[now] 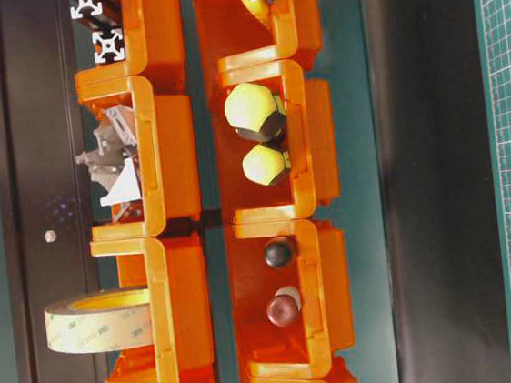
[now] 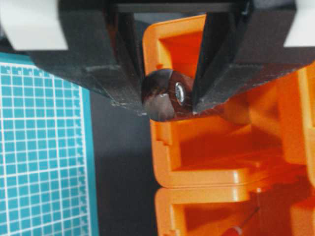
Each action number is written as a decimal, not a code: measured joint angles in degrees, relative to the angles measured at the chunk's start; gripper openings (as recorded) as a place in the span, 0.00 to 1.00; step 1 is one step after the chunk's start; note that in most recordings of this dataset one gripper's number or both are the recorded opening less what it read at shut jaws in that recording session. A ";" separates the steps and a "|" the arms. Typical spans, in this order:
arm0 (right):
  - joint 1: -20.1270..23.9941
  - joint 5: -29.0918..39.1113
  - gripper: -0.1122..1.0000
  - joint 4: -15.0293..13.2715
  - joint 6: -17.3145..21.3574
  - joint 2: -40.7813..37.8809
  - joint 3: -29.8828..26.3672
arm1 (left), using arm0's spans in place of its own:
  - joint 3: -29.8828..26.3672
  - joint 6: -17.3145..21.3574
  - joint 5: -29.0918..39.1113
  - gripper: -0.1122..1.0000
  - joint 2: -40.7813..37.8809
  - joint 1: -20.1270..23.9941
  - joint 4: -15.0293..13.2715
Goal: Pick scraper from container rack with left arm.
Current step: 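Pull the scraper out of the rack with the left gripper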
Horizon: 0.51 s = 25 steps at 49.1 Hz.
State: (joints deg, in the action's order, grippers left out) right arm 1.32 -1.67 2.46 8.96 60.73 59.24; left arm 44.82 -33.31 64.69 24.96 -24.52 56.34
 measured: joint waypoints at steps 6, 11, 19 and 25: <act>-0.35 0.00 0.09 0.00 0.00 0.18 0.00 | -1.49 0.18 0.70 0.38 0.62 -0.44 0.00; -0.53 0.00 0.09 0.00 0.00 0.35 0.18 | -3.87 0.79 3.08 0.35 0.70 -1.93 0.00; -0.79 0.00 0.09 0.00 0.00 0.62 0.44 | -7.03 3.08 8.70 0.31 0.62 -5.89 -0.09; -0.88 0.00 0.09 0.00 0.00 1.05 0.62 | -10.46 3.96 13.36 0.29 0.62 -9.67 -0.09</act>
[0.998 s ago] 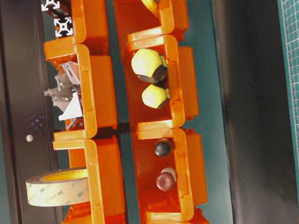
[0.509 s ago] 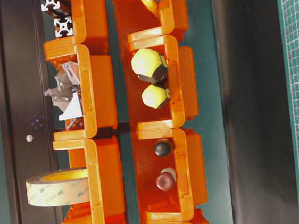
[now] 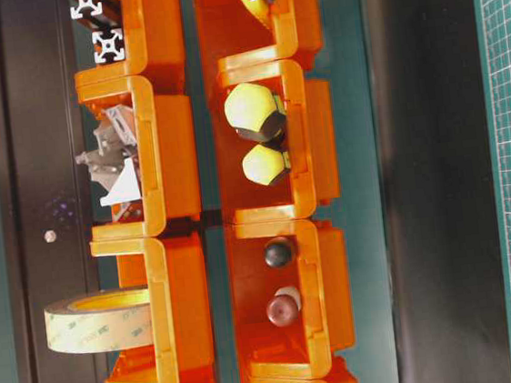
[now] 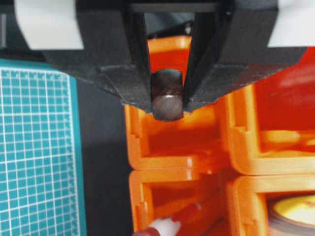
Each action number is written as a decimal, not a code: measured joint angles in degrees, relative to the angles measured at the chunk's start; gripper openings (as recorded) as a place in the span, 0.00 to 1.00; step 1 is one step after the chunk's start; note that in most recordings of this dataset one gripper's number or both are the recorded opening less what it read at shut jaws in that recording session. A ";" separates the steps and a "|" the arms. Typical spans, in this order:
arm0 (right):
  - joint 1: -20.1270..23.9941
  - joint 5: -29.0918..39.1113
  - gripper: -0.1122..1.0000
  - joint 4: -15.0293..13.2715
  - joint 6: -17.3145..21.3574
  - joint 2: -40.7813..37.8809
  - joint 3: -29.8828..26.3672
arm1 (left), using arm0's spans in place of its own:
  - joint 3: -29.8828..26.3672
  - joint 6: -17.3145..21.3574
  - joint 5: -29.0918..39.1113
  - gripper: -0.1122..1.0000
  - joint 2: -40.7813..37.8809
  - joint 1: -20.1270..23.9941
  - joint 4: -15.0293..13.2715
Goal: Pick scraper from container rack with left arm.
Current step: 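Pull the scraper out of the rack with the left gripper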
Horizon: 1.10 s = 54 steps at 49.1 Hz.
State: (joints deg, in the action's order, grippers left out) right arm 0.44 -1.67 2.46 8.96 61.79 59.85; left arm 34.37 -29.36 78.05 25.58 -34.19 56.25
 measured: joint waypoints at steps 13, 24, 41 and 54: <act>-0.44 0.00 0.09 0.00 0.00 1.67 0.00 | -12.66 4.75 9.93 0.28 -1.85 -7.73 -0.09; -0.44 1.23 0.09 0.00 0.26 2.46 0.00 | -23.82 6.24 12.83 0.29 -6.15 -15.91 -0.09; -0.53 1.32 0.09 0.00 1.41 2.55 0.26 | -27.69 5.19 0.18 0.29 -15.64 -16.17 -0.09; -1.67 1.23 0.09 0.00 1.76 3.60 0.18 | -20.48 5.19 -20.04 0.29 -20.30 -5.62 -0.09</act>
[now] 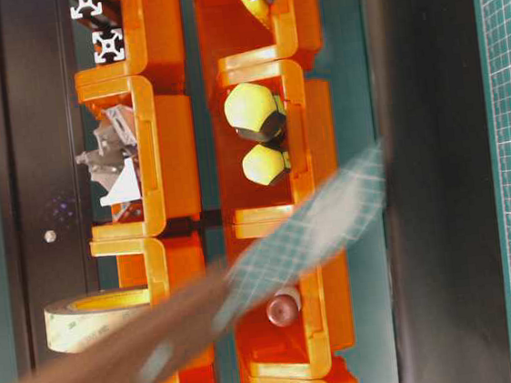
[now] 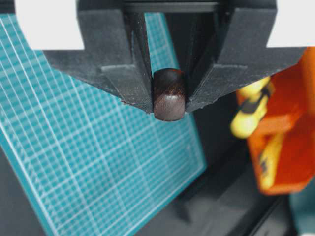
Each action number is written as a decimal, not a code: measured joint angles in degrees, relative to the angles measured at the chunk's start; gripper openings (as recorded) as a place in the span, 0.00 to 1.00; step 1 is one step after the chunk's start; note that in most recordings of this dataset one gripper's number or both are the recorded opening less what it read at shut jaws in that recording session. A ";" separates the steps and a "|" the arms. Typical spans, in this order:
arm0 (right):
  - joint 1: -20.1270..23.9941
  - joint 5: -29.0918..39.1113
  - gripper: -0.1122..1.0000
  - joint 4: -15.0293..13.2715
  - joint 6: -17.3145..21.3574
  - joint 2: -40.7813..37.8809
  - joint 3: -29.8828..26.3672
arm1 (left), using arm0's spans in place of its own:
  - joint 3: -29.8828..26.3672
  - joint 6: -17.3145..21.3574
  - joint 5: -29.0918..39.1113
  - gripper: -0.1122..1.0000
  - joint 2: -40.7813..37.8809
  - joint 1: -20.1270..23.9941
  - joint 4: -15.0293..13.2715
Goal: Pick scraper from container rack with left arm.
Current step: 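Pull the scraper out of the rack with the left gripper, then swing the held scraper over the mat and lower it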
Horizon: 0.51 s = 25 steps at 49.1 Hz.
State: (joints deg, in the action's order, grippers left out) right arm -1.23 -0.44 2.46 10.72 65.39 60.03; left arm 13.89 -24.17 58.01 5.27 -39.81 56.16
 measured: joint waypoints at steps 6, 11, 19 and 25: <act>-0.53 0.09 0.09 0.00 0.62 0.79 0.00 | 2.46 1.67 -7.65 0.29 -1.49 5.62 0.00; -0.70 0.18 0.09 0.00 0.79 1.14 0.09 | 4.31 4.22 -13.45 0.29 -2.72 10.28 0.09; -1.14 1.32 0.09 0.00 1.05 1.58 0.09 | 6.42 8.70 -18.28 0.29 -4.66 15.91 0.00; -1.41 2.29 0.09 0.00 1.41 2.20 -0.09 | 7.03 10.55 -18.28 0.29 -5.63 17.40 0.09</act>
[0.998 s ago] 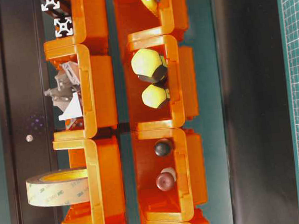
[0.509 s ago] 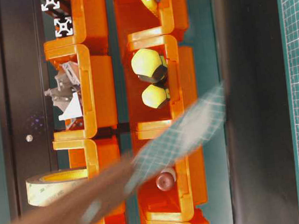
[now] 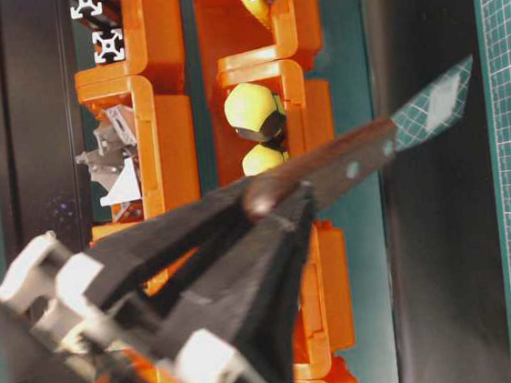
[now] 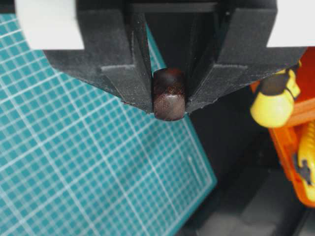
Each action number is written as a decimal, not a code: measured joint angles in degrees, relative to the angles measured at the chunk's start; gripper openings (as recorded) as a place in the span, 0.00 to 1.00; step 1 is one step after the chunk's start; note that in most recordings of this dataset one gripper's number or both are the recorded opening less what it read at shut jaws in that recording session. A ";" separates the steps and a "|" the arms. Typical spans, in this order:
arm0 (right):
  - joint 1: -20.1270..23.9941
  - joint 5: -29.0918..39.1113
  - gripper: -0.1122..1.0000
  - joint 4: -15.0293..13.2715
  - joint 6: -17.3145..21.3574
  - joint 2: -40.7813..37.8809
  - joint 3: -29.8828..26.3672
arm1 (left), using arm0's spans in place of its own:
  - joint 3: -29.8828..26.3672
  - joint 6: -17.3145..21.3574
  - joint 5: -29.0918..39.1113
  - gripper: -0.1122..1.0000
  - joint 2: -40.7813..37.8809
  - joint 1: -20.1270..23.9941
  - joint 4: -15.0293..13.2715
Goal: Pick scraper from container rack with left arm.
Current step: 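Swing the held scraper over the mat and lower it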
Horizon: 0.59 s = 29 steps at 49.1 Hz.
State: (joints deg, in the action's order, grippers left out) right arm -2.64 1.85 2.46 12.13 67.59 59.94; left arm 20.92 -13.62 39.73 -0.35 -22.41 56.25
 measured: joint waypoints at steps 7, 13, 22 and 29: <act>0.00 0.79 0.09 0.00 0.26 0.09 -0.18 | 0.00 0.18 0.53 0.29 -0.26 0.44 0.00; 0.09 0.88 0.09 0.00 0.26 0.09 -0.26 | 0.26 -0.26 0.62 0.29 -0.26 0.70 -0.09; 0.00 0.97 0.09 0.00 0.35 0.09 -0.18 | 1.14 -1.05 0.44 0.29 -0.26 0.70 0.00; 0.00 0.97 0.09 0.00 1.49 0.09 -0.18 | 1.41 -4.13 0.18 0.29 -0.26 0.88 0.00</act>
State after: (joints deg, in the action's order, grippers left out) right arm -2.64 2.81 2.46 13.62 67.68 59.77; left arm 22.32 -17.75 39.90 -0.62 -21.53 56.25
